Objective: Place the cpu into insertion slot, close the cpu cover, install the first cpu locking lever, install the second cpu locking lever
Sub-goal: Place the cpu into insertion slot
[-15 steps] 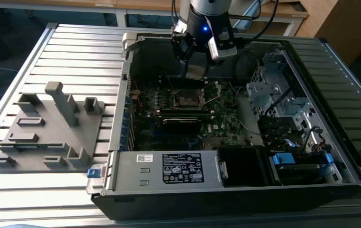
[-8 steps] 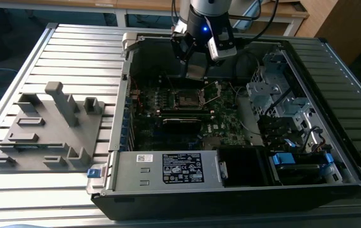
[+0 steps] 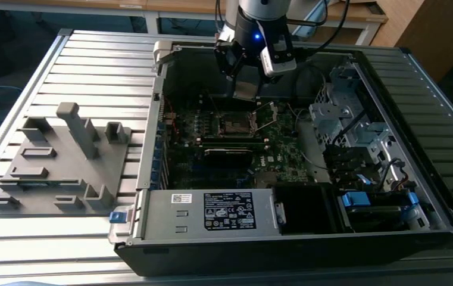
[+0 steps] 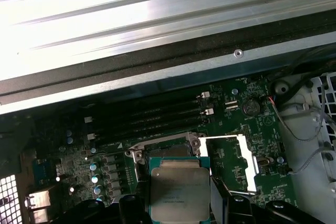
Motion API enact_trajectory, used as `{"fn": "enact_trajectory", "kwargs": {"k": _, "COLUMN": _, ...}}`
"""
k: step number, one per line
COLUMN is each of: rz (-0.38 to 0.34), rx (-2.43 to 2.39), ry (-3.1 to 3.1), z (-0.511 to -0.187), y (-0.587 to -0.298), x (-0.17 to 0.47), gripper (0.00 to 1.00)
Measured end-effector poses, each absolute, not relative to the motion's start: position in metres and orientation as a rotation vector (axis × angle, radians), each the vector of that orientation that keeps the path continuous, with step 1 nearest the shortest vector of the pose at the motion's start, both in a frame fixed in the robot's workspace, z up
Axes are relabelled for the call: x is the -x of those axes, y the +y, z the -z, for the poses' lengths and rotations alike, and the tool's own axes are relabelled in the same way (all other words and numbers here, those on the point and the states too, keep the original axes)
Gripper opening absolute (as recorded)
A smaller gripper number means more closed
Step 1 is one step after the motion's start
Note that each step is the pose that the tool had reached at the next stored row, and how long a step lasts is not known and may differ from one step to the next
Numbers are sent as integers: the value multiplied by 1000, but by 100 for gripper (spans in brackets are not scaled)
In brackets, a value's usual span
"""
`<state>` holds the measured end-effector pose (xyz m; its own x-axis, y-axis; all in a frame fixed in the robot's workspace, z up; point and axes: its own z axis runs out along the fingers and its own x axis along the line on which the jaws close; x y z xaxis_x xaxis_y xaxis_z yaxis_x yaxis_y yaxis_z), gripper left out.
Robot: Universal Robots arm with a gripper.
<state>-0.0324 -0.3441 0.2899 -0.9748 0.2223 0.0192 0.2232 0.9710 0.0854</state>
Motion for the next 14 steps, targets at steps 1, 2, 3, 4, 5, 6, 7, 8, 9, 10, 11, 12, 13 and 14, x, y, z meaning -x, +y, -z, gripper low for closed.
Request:
{"fn": "enact_trajectory", "kwargs": {"k": 1, "rz": 136, "rx": 351, "ry": -3109, "z": -290, "y": -344, "x": 32, "gripper": 54}}
{"fn": "enact_trajectory", "kwargs": {"k": 2, "rz": 136, "rx": 352, "ry": -3109, "z": -290, "y": -344, "x": 32, "gripper": 54}}
{"fn": "enact_trajectory", "kwargs": {"k": 3, "rz": 136, "rx": 352, "ry": -3109, "z": -290, "y": -344, "x": 32, "gripper": 54}}
{"fn": "enact_trajectory", "kwargs": {"k": 4, "rz": 136, "rx": 352, "ry": -3109, "z": -290, "y": -344, "x": 32, "gripper": 54}}
{"fn": "enact_trajectory", "kwargs": {"k": 5, "rz": 136, "rx": 352, "ry": -3109, "z": -290, "y": -344, "x": 32, "gripper": 54}}
{"fn": "enact_trajectory", "kwargs": {"k": 6, "rz": 136, "rx": 356, "ry": -3109, "z": -290, "y": -344, "x": 32, "gripper": 54}}
{"fn": "enact_trajectory", "kwargs": {"k": 7, "rz": 136, "rx": 363, "ry": -3108, "z": -290, "y": -344, "x": 32, "gripper": 54}}
{"fn": "enact_trajectory", "kwargs": {"k": 8, "rz": 137, "rx": 370, "ry": -3108, "z": -290, "y": -344, "x": 32, "gripper": 54}}
{"fn": "enact_trajectory", "kwargs": {"k": 9, "rz": 137, "rx": 378, "ry": -3107, "z": -289, "y": -344, "x": 32, "gripper": 54}}
{"fn": "enact_trajectory", "kwargs": {"k": 10, "rz": 137, "rx": 387, "ry": -3106, "z": -289, "y": -344, "x": 32, "gripper": 54}}
{"fn": "enact_trajectory", "kwargs": {"k": 11, "rz": 137, "rx": 395, "ry": -3105, "z": -289, "y": -344, "x": 32, "gripper": 54}}
{"fn": "enact_trajectory", "kwargs": {"k": 12, "rz": 137, "rx": 403, "ry": -3105, "z": -289, "y": -344, "x": 32, "gripper": 54}}
{"fn": "enact_trajectory", "kwargs": {"k": 13, "rz": 137, "rx": 410, "ry": -3104, "z": -289, "y": -344, "x": 32, "gripper": 54}}
{"fn": "enact_trajectory", "kwargs": {"k": 14, "rz": 137, "rx": 418, "ry": -3103, "z": -289, "y": -344, "x": 32, "gripper": 54}}
